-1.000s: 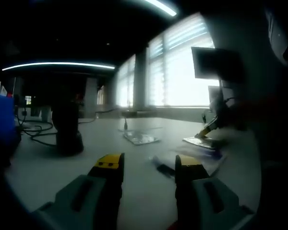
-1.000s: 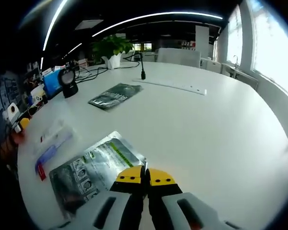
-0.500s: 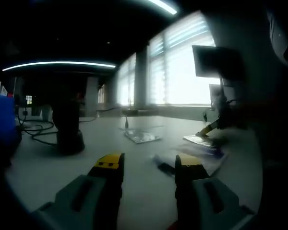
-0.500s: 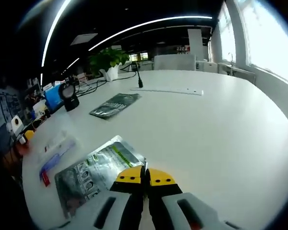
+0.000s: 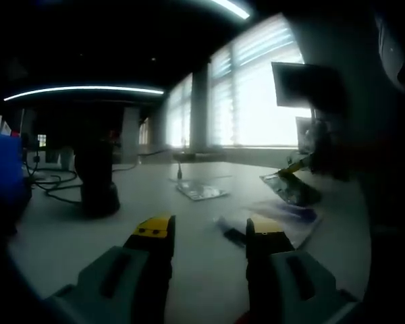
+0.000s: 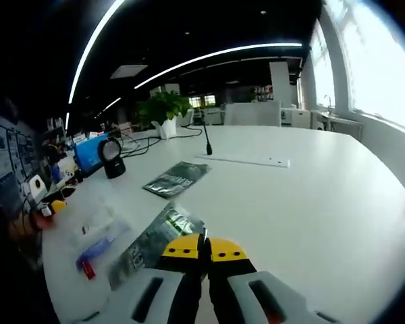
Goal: Clip sheet goods on table flip sheet goods clip sheet goods scan sheet goods put sheet goods back to table
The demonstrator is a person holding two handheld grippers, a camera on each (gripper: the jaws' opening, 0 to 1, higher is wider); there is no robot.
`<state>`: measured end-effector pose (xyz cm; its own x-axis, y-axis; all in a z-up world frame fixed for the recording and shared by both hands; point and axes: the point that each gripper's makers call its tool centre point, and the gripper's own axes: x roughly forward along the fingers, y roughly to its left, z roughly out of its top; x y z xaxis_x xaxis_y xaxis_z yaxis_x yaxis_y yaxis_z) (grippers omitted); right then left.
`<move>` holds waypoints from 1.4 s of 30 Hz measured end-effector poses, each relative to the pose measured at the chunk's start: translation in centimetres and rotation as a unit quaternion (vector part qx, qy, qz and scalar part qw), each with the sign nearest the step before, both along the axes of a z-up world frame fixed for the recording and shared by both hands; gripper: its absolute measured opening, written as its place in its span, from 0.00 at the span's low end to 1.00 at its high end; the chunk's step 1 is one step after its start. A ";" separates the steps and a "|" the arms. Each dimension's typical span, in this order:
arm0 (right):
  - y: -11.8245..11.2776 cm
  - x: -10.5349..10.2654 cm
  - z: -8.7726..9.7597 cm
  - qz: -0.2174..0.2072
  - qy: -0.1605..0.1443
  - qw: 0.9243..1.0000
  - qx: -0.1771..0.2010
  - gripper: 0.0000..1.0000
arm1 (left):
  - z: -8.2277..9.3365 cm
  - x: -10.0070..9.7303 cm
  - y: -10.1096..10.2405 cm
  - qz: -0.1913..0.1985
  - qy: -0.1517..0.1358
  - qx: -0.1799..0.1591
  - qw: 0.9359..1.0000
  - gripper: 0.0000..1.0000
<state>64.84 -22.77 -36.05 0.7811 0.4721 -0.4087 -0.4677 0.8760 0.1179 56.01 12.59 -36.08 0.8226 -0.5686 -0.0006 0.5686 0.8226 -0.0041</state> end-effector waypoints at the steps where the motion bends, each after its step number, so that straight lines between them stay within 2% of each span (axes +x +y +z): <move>1: 0.0 -0.1 0.3 0.000 -0.003 1.000 0.001 0.00 | 0.0 0.0 0.0 0.000 0.000 0.000 1.000 0.35; 7: 0.5 -0.8 2.6 -0.005 -0.024 0.999 0.029 0.00 | 0.0 0.0 0.0 -0.002 0.000 -0.001 1.000 0.35; 14: 0.7 -1.3 5.0 -0.011 -0.027 0.997 0.071 0.00 | 0.2 0.0 0.0 -0.003 -0.001 -0.006 1.000 0.35; 20: 1.8 -1.4 6.7 -0.009 -0.041 0.995 0.096 0.00 | 0.2 0.0 0.0 -0.003 -0.001 -0.006 1.000 0.35; 25: 2.6 -1.5 8.2 -0.013 -0.044 0.989 0.144 0.00 | 0.2 -0.1 0.1 -0.003 -0.003 -0.006 1.000 0.36; 33: 4.4 -1.8 10.6 -0.013 -0.076 0.983 0.168 0.00 | 0.3 -0.1 0.1 -0.004 -0.004 -0.008 1.000 0.36; 42: 5.3 -0.1 13.4 -0.028 -0.101 0.972 0.212 0.00 | 0.6 -0.3 0.0 -0.009 -0.008 -0.013 1.000 0.36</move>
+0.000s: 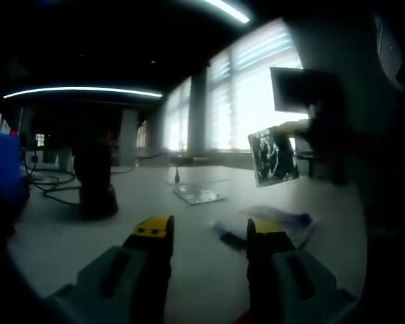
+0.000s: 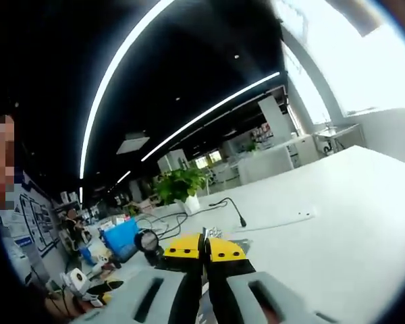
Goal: Clip sheet goods on table flip sheet goods clip sheet goods scan sheet goods put sheet goods back to table
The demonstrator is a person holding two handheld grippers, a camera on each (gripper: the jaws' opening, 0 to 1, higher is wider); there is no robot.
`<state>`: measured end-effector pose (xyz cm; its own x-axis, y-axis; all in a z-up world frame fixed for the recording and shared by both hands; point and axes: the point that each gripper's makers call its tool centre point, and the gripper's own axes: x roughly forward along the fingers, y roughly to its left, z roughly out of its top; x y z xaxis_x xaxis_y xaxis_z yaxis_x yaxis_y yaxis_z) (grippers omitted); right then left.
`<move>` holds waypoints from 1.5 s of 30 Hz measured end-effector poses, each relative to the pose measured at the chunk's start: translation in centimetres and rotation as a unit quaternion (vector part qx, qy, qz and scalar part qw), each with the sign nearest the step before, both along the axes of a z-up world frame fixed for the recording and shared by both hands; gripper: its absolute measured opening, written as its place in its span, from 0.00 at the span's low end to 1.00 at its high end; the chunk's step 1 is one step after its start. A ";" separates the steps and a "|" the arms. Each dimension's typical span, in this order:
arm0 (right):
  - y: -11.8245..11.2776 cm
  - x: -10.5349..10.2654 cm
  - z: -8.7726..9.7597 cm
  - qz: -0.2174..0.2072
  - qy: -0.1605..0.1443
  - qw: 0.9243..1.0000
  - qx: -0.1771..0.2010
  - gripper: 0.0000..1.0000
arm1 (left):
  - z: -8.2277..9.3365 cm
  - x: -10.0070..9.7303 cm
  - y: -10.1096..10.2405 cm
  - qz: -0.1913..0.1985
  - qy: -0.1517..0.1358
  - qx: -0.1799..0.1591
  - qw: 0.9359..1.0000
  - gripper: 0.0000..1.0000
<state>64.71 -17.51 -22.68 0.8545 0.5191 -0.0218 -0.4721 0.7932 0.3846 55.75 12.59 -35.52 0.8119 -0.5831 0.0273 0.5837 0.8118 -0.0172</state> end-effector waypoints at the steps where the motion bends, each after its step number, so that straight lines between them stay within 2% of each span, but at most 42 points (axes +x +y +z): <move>1: 0.2 0.1 0.2 0.000 -0.003 1.000 0.003 0.00 | 0.0 0.0 0.0 0.000 0.000 0.000 1.000 0.36; 10: 2.2 2.0 1.2 -0.006 -0.022 1.000 -0.009 0.00 | 0.3 -0.2 -0.2 -0.005 -0.004 -0.004 1.000 0.37; 14: 2.8 2.8 1.5 -0.004 -0.024 1.000 -0.003 0.00 | 0.2 -0.3 -0.2 -0.003 -0.007 0.002 1.000 0.37; 21: 3.5 3.7 2.5 -0.007 -0.027 0.999 0.029 0.00 | 0.3 -0.1 0.2 0.003 0.001 -0.012 1.000 0.39; 25: 4.5 4.2 2.5 -0.009 -0.026 0.999 0.030 0.00 | 0.2 0.0 0.3 0.007 0.003 -0.012 1.000 0.40; 29: 4.3 5.6 2.8 -0.016 -0.031 0.999 0.029 0.00 | 0.1 -0.1 0.3 0.006 0.007 -0.013 1.000 0.37; 31: 5.2 5.3 2.9 -0.015 -0.031 0.999 0.030 0.00 | 0.1 -0.2 0.2 0.003 0.007 -0.010 1.000 0.37; 35: 5.7 6.3 2.9 -0.012 -0.030 0.999 0.039 0.00 | 0.1 -0.3 0.0 -0.001 0.002 -0.005 1.000 0.38; 41: 7.8 7.1 3.2 -0.003 -0.024 0.998 0.057 0.00 | 0.0 -0.4 0.1 0.002 0.001 -0.003 1.000 0.39; 45: 9.7 7.4 3.4 0.006 -0.032 0.999 0.044 0.00 | 0.2 -0.6 0.1 0.002 -0.002 -0.007 1.000 0.36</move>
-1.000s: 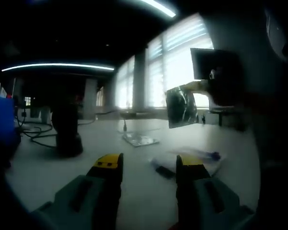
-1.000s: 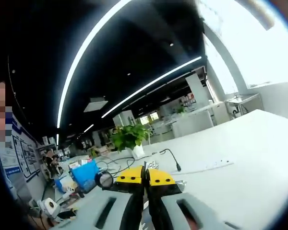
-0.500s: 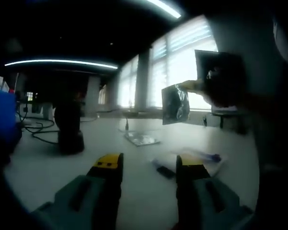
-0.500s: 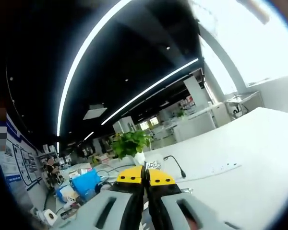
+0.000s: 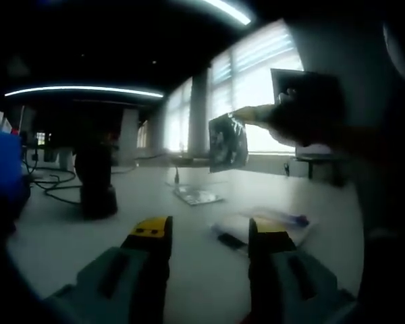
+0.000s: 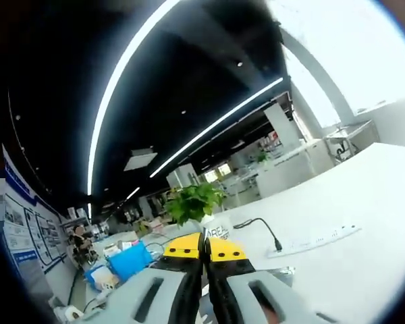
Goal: Clip sheet goods on table flip sheet goods clip sheet goods scan sheet goods put sheet goods back to table
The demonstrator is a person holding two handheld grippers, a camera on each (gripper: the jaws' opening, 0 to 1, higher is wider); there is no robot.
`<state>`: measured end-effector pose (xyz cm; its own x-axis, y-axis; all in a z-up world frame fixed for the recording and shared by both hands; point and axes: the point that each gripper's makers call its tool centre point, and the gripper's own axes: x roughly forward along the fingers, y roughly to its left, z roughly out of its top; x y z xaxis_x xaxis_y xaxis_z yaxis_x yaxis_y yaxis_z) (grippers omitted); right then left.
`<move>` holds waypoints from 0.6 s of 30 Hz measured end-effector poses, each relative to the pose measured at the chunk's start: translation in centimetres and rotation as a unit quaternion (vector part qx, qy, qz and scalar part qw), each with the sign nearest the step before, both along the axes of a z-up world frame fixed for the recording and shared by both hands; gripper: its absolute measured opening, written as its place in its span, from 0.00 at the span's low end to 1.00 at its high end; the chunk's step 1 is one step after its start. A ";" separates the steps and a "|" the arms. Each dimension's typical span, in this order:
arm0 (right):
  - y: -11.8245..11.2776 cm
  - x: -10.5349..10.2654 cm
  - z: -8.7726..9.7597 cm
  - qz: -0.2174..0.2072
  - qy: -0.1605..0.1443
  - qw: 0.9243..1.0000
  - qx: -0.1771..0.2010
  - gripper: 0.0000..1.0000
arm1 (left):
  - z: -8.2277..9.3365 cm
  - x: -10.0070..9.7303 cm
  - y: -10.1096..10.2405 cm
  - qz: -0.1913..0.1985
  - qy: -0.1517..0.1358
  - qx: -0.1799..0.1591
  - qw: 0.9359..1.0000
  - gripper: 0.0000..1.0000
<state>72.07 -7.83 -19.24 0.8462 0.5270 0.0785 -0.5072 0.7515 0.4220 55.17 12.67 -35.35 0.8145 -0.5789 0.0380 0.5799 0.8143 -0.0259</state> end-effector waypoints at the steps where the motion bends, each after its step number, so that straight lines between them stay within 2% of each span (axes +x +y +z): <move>1: 0.2 0.1 0.0 0.001 0.000 1.000 0.000 0.00 | 0.1 -0.1 -0.1 -0.001 -0.005 0.000 1.000 0.34; 4: 0.8 0.4 0.1 0.001 0.002 1.000 0.008 0.00 | 0.3 -0.5 -0.4 -0.008 -0.014 0.006 1.000 0.27; 8: 1.3 0.9 0.2 -0.004 0.002 1.000 -0.003 0.00 | 0.2 -0.5 -0.5 -0.014 -0.018 0.013 1.000 0.20; 12: 2.1 1.1 0.5 -0.007 0.002 1.000 -0.005 0.00 | -0.3 -0.5 -0.8 -0.019 -0.008 0.024 0.999 0.26; 18: 3.7 1.8 0.4 -0.004 -0.003 1.000 -0.008 0.00 | -0.3 -0.6 -1.0 -0.025 -0.014 0.035 0.999 0.33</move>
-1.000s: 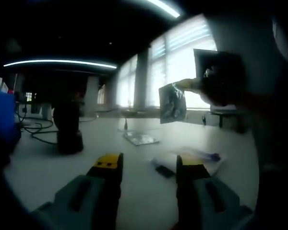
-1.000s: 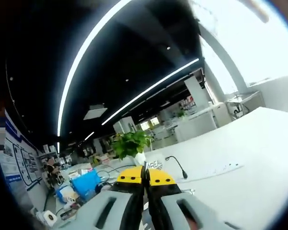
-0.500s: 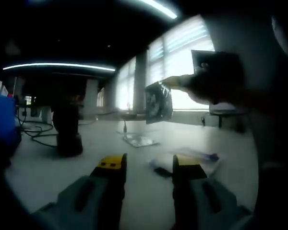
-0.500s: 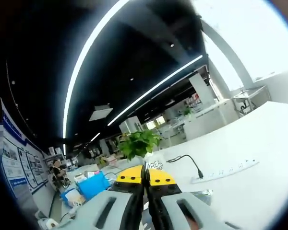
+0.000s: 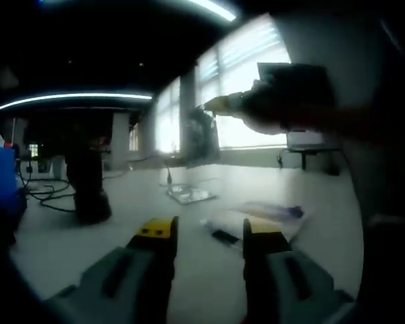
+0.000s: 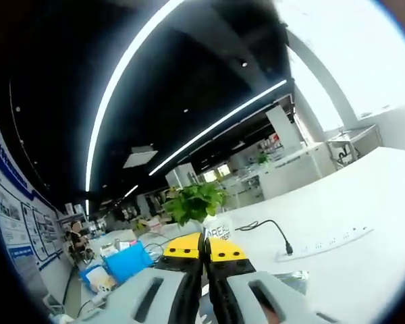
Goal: Clip sheet goods on table flip sheet goods clip sheet goods scan sheet goods put sheet goods back to table
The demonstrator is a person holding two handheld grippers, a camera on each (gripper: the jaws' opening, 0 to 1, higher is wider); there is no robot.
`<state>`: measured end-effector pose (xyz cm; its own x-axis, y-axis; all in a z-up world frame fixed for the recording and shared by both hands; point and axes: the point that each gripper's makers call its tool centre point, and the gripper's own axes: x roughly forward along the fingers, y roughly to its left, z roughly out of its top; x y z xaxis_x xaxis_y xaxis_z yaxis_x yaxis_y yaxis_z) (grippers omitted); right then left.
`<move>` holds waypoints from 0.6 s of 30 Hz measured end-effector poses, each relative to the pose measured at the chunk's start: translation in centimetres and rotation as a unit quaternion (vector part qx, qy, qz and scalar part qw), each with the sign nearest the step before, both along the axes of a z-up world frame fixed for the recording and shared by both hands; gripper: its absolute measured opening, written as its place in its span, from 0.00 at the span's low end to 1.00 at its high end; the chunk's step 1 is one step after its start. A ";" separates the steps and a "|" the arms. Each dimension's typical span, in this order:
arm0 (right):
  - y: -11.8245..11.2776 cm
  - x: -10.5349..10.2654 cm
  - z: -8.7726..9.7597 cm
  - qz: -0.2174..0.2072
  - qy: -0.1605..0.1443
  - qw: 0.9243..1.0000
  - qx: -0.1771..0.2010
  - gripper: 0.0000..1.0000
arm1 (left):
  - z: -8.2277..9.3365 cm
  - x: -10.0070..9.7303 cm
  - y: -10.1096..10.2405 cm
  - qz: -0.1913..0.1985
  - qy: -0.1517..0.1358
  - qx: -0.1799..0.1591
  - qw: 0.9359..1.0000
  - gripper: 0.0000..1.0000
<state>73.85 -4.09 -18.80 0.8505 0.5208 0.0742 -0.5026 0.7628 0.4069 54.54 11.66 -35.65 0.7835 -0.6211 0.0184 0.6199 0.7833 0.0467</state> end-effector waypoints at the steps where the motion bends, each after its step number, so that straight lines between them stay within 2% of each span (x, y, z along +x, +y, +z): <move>1: 0.4 0.0 -0.2 0.002 0.003 1.000 0.003 0.00 | 0.0 0.0 0.0 -0.001 0.000 -0.001 1.000 0.34; 7: 2.7 1.1 -0.5 0.020 0.003 1.000 0.009 0.00 | 0.8 0.2 0.9 0.008 -0.002 -0.037 0.999 0.33; 10: 3.7 1.3 -0.7 0.024 -0.003 1.000 0.003 0.00 | 0.8 0.2 0.9 0.010 -0.002 -0.037 0.999 0.33; 13: 4.3 1.9 -1.0 0.027 -0.001 1.000 0.010 0.00 | 0.6 0.3 0.9 0.013 -0.001 -0.032 0.999 0.33; 18: 5.2 2.9 -1.5 0.019 0.002 0.999 0.029 0.00 | 0.7 0.4 1.0 0.013 0.002 -0.043 0.999 0.33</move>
